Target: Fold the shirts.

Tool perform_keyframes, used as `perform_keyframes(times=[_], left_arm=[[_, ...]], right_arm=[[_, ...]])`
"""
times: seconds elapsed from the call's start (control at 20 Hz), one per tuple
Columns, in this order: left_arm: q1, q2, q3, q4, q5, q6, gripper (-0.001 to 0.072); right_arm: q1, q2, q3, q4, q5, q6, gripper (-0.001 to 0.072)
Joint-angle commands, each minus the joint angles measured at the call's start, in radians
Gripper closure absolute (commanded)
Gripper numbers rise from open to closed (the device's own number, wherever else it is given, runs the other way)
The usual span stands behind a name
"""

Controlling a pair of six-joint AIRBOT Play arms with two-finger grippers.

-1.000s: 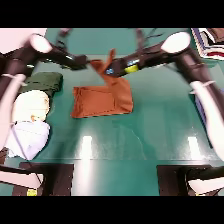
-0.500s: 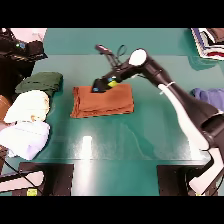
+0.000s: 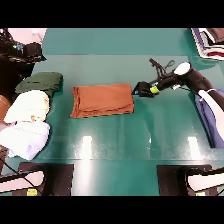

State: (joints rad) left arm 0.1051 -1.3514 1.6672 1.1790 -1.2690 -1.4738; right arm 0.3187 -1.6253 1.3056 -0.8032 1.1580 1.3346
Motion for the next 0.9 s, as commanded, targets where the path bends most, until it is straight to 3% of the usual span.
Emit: perform_keyframes(times=[0.0, 0.25, 0.3, 0.4, 0.45, 0.5, 0.55, 0.75, 0.85], left_arm=[[0.001, 0.000, -0.002, -0.017, 0.006, 0.001, 0.0681], [0.001, -0.001, -0.002, -0.035, 0.001, 0.001, 0.0681], [0.001, -0.001, -0.002, -0.035, -0.005, 0.001, 0.0681], [0.001, -0.001, -0.002, -0.037, -0.019, 0.002, 0.0681], [0.001, -0.001, -0.002, -0.042, -0.027, 0.014, 0.0681], [-0.006, -0.001, -0.002, -0.041, -0.029, 0.016, 0.0681], [-0.020, -0.001, -0.002, -0.041, -0.029, 0.016, 0.0682], [-0.139, -0.004, -0.002, -0.030, 0.005, 0.016, 0.0682], [-0.216, -0.005, -0.002, -0.030, 0.037, 0.016, 0.0681]], right_arm=[[-0.026, -0.052, -0.041, 0.050, -0.034, 0.018, 0.0071], [0.092, -0.249, 0.151, 0.168, -0.007, 0.015, 0.0090], [0.112, -0.285, 0.187, 0.194, 0.006, 0.015, 0.0138], [0.147, -0.341, 0.250, 0.208, 0.029, 0.015, 0.0314], [0.159, -0.356, 0.272, 0.208, 0.032, 0.014, 0.0435], [0.164, -0.361, 0.290, 0.204, 0.031, 0.013, 0.0602], [0.164, -0.361, 0.304, 0.198, 0.031, 0.007, 0.0691], [0.088, -0.312, 0.340, 0.197, 0.065, 0.008, 0.0692], [0.011, -0.241, 0.340, 0.123, 0.065, 0.029, 0.0692]])
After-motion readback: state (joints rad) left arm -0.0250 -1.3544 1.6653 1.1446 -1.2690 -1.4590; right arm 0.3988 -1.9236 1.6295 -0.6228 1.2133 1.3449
